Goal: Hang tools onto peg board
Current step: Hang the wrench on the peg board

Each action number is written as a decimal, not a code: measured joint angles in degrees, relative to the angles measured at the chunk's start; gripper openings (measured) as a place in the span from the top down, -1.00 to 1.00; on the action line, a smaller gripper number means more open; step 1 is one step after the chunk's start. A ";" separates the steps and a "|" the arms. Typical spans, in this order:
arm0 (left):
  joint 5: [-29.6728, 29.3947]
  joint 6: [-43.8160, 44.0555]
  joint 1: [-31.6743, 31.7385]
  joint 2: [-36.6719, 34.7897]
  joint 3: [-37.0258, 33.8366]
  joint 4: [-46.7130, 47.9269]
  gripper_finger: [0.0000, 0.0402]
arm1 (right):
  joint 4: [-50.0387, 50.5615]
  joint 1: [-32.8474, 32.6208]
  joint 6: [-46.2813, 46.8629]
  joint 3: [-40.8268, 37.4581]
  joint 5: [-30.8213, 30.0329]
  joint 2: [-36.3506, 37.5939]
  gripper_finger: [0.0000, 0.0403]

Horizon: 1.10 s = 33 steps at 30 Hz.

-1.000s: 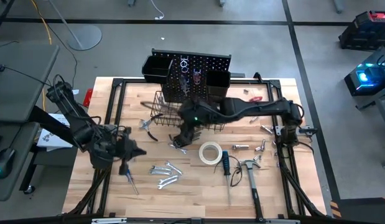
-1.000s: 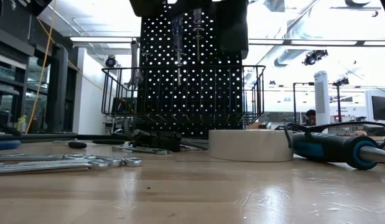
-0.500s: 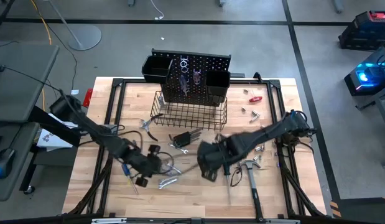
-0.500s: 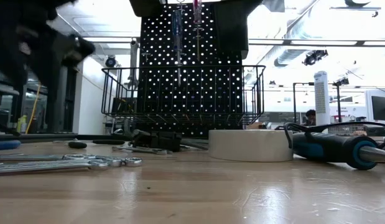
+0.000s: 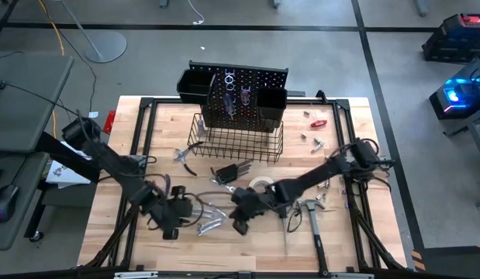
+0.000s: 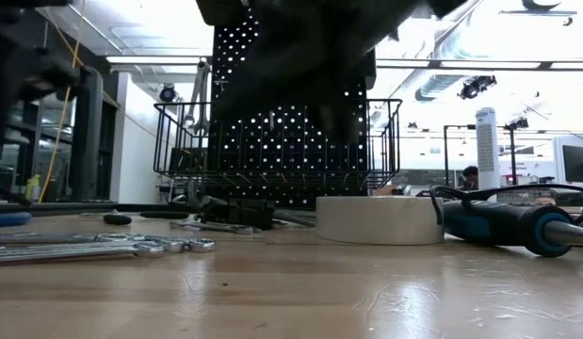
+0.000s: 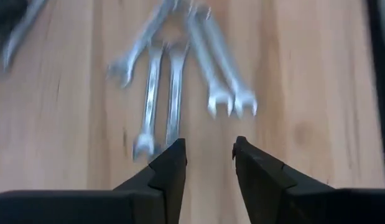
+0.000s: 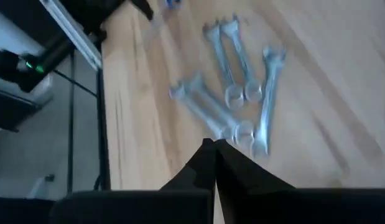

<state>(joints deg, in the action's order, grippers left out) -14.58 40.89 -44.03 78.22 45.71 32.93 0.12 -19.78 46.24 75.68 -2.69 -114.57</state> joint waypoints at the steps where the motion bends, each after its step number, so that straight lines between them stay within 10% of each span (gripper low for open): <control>1: -0.13 2.03 -1.00 0.32 0.00 1.06 0.45 | -2.32 0.68 -0.87 0.10 1.06 -1.09 1.00; 8: -0.53 15.95 -5.09 3.08 -0.02 0.58 0.96 | -6.03 1.30 -2.31 2.38 3.19 -7.83 1.00; 33: -0.98 22.86 -7.08 4.99 0.00 -7.02 1.00 | 17.89 4.81 -9.96 20.89 2.23 -19.14 1.00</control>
<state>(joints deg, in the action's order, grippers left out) -15.56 63.74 -51.11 83.21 45.71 25.91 18.01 -14.97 36.29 96.58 -0.46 -133.71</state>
